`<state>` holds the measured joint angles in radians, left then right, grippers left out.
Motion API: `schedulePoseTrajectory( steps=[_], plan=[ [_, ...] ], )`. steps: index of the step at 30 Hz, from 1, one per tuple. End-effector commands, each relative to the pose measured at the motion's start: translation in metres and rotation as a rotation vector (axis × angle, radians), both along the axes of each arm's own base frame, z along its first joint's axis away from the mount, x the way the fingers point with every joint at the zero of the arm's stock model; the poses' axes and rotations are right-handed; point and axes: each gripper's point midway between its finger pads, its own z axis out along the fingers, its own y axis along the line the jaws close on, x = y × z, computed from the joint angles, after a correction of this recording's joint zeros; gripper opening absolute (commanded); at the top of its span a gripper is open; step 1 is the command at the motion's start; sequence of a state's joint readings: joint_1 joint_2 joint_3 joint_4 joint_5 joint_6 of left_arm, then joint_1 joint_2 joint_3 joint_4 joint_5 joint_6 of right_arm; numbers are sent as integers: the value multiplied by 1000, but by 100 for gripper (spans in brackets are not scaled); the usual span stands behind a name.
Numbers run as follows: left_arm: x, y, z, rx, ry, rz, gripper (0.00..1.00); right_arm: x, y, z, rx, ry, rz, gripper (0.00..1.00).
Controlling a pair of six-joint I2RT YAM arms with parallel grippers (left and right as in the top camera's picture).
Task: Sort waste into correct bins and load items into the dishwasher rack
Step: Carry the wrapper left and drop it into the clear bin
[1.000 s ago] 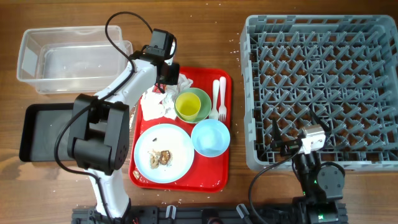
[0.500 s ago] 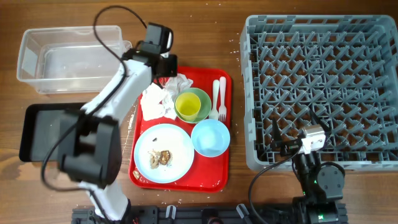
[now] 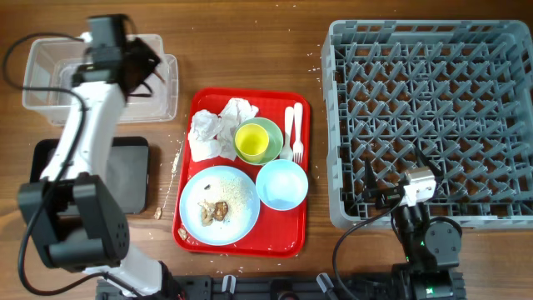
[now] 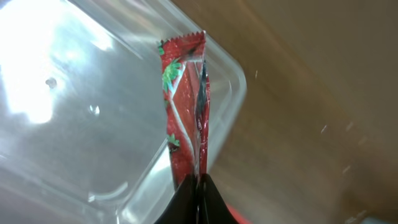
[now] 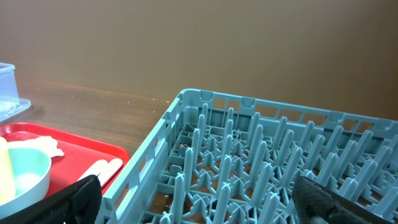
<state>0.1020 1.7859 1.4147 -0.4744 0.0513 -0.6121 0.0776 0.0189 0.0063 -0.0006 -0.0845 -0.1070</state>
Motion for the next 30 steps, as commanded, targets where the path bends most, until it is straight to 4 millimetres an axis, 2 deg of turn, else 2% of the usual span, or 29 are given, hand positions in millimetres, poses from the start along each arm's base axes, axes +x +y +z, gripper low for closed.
schedulePoseTrajectory(
  steps=[1, 4, 7, 8, 9, 10, 11, 12, 13, 17, 19, 22, 27, 30],
  plan=[
    [9, 13, 40, -224, -141, -12, 4, 1, -3, -1, -10, 1, -17, 100],
    [4, 46, 42, -315, -154, 109, 4, 1, -3, -1, -10, 1, -17, 100],
    [-10, 82, 30, -326, -106, 288, 4, 1, -3, -1, -10, 1, -17, 100],
    [-13, 90, 26, -321, -95, 325, 8, 1, -3, -1, -10, 1, -17, 100],
    [-14, 93, 24, -321, -89, 333, 21, 1, -3, -1, -9, 1, -17, 100],
    [-15, 94, 22, -324, -83, 338, 40, 1, -3, -1, -10, 1, -17, 100],
    [-16, 94, 20, -324, -78, 339, 48, 1, -3, -1, -10, 1, -17, 100],
    [-16, 94, 20, -325, -76, 338, 66, 1, -3, -1, -9, 1, -17, 100],
    [-16, 92, 20, -332, -76, 331, 75, 1, -3, -1, -10, 1, -17, 100],
    [-10, 62, 30, -441, -95, 174, 75, 1, -3, -1, -10, 1, -17, 100],
    [-6, 33, 47, -458, -154, -54, 72, 1, -3, -1, -10, 1, -17, 100],
    [-9, -11, 56, -444, -178, -284, 70, 1, -3, -1, -10, 1, -17, 100],
    [-23, -75, 34, -323, -79, -481, 60, 1, -3, -1, -9, 1, -17, 100],
    [-33, -107, 10, -135, 25, -536, 59, 1, -3, -1, -9, 1, -17, 100]
  ],
)
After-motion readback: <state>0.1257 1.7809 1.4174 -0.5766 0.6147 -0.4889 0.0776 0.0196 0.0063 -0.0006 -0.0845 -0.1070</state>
